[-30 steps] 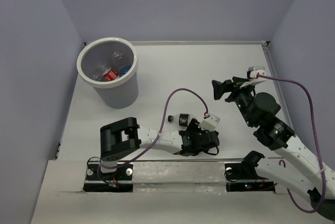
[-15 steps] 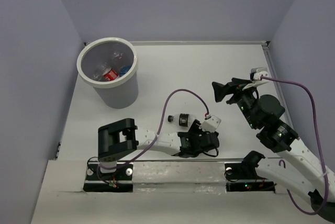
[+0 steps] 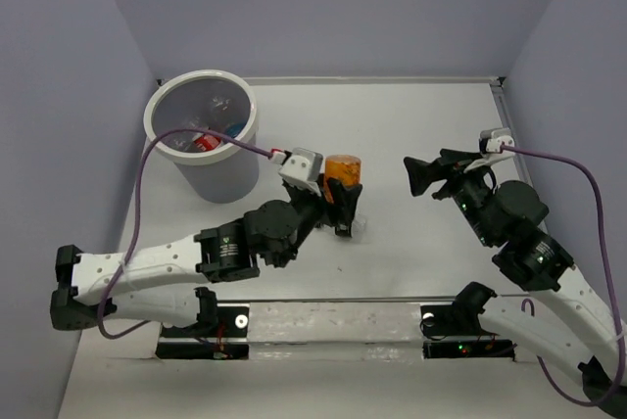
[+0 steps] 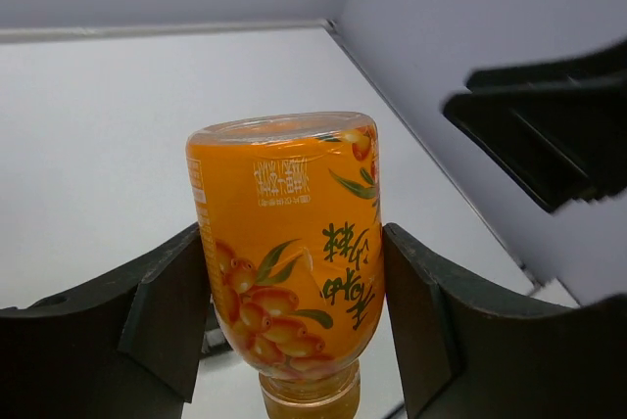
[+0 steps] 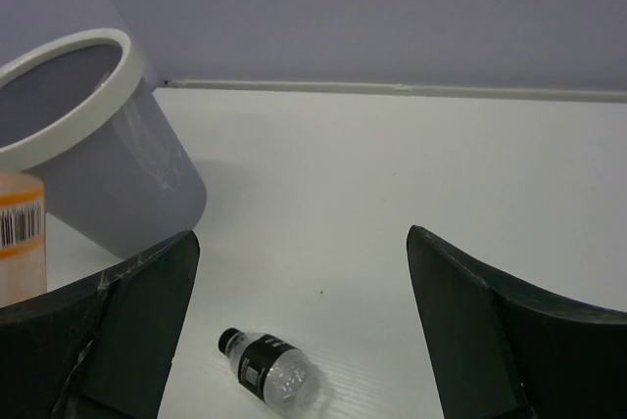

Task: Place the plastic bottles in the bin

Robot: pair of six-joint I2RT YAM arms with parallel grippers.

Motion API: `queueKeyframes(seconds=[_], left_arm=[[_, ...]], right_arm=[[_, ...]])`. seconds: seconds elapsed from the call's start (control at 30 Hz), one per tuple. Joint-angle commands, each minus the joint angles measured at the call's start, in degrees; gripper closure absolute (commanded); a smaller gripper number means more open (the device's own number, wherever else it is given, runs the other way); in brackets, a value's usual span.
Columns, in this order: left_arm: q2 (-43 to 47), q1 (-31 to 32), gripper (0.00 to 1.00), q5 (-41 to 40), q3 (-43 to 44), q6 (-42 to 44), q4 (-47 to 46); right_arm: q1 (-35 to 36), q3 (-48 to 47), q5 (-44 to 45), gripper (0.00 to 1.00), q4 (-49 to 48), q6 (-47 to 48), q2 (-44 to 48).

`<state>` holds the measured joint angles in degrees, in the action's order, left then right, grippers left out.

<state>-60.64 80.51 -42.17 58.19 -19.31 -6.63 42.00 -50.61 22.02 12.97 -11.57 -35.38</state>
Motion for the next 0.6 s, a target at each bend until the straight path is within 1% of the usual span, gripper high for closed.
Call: queueKeyframes(seconds=[0.0, 0.03, 0.07, 0.1, 0.2, 0.23, 0.3, 0.33, 0.37, 0.4, 0.5, 0.57], left_arm=[[3.9, -10.8, 0.54, -3.0, -0.3, 5.9, -1.0], [4.7, -14.4, 0.54, -1.0, 0.2, 6.0, -1.4], [6.1, -17.9, 0.54, 3.4, 1.2, 6.0, -1.6], [6.7, -24.2, 0.53, 4.7, 1.7, 6.6, -2.4], [5.6, -32.3, 0.53, 8.6, 7.6, 6.8, -1.3], [4.3, -36.6, 0.53, 9.2, 9.5, 7.3, -0.1], [2.9, -40.7, 0.52, 9.7, 13.2, 7.4, -0.1], [2.2, -45.1, 0.52, 10.8, 14.3, 6.6, 0.2], [0.7, -47.3, 0.51, 13.9, 16.1, 6.3, 0.3], [-0.1, -48.9, 0.51, 14.6, 16.9, 6.3, 0.2], [-3.4, -54.4, 0.5, 14.1, 19.6, 7.1, 0.8], [-4.5, -56.9, 0.5, 14.2, 19.3, 7.1, 0.3]], right_arm=[[-0.3, -3.6, -4.3, 0.08, 0.6, 1.2, -0.9], [-0.3, -3.6, -5.2, 0.09, 2.0, 1.5, -3.9], [-0.3, -3.4, -7.1, 0.09, 2.8, 2.1, -5.8], [-0.3, -3.4, -8.2, 0.09, 5.0, 2.3, -10.6], [-0.3, -3.4, -13.0, 0.08, 7.2, 3.3, -17.7], [-0.3, -3.0, -15.0, 0.07, 7.2, 3.3, -20.8], [-0.3, -1.2, -16.7, 0.06, 5.8, 2.7, -22.4], [-0.3, -0.7, -17.7, 0.06, 5.5, 2.6, -22.9], [0.3, -0.3, -18.8, 0.06, 5.4, 2.5, -23.9], [0.3, 0.1, -19.1, 0.06, 5.4, 2.6, -24.3], [0.3, 1.2, -20.8, 0.06, 7.4, 3.7, -26.6], [1.1, 1.2, -21.6, 0.06, 8.0, 3.6, -28.6]])
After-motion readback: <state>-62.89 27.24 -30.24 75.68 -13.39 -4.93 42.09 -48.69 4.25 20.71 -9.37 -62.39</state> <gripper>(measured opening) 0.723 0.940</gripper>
